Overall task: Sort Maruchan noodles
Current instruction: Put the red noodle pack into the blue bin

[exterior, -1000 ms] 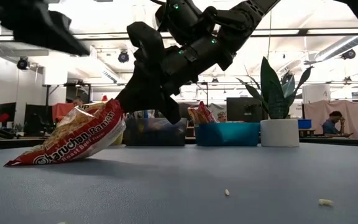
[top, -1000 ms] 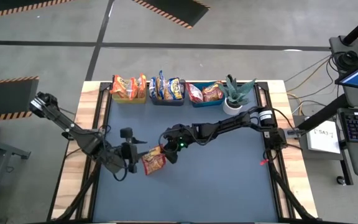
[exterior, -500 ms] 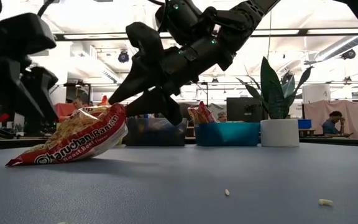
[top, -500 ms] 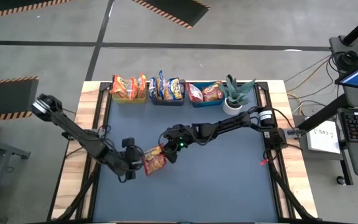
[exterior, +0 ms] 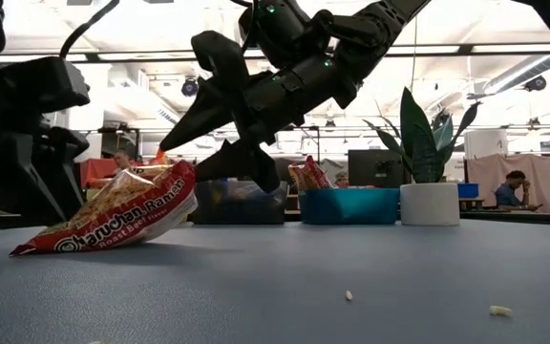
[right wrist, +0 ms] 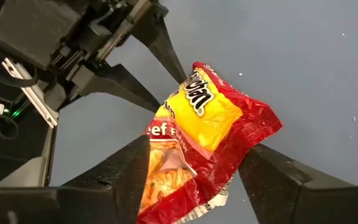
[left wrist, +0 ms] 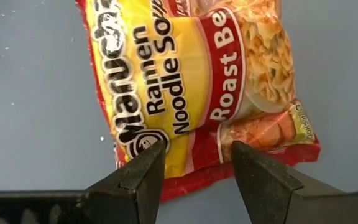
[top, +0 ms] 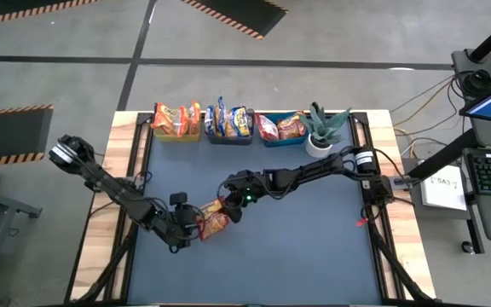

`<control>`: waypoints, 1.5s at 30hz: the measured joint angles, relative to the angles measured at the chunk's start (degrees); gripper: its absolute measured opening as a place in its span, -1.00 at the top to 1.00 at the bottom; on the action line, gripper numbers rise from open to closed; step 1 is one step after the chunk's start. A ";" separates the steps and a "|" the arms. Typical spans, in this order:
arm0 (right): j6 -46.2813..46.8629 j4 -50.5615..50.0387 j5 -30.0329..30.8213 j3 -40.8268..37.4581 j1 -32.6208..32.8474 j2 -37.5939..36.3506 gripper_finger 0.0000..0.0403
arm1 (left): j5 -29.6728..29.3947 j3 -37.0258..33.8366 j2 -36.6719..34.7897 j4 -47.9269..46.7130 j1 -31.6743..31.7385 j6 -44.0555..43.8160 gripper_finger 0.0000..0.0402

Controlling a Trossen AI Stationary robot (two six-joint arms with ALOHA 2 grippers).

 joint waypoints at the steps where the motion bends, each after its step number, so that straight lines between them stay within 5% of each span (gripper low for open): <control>1: 0.07 0.00 0.00 0.00 0.05 0.00 -0.12 | -0.07 0.00 0.62 0.63 0.00 -0.02 0.16; 11: -0.08 0.77 2.20 -0.02 0.49 1.27 -0.41 | -1.77 0.00 4.60 4.75 0.07 -0.30 0.16; 20: -0.03 7.80 2.11 0.16 1.27 5.83 -0.43 | -2.79 0.01 6.14 6.69 0.07 -0.82 0.16; 35: -0.18 8.98 -1.16 1.11 1.05 6.61 0.28 | -3.92 0.74 2.35 5.53 -0.06 1.45 0.16; 45: -1.30 8.94 -2.49 1.11 1.09 6.60 0.45 | -4.60 3.82 -5.31 -7.90 -0.09 2.33 0.16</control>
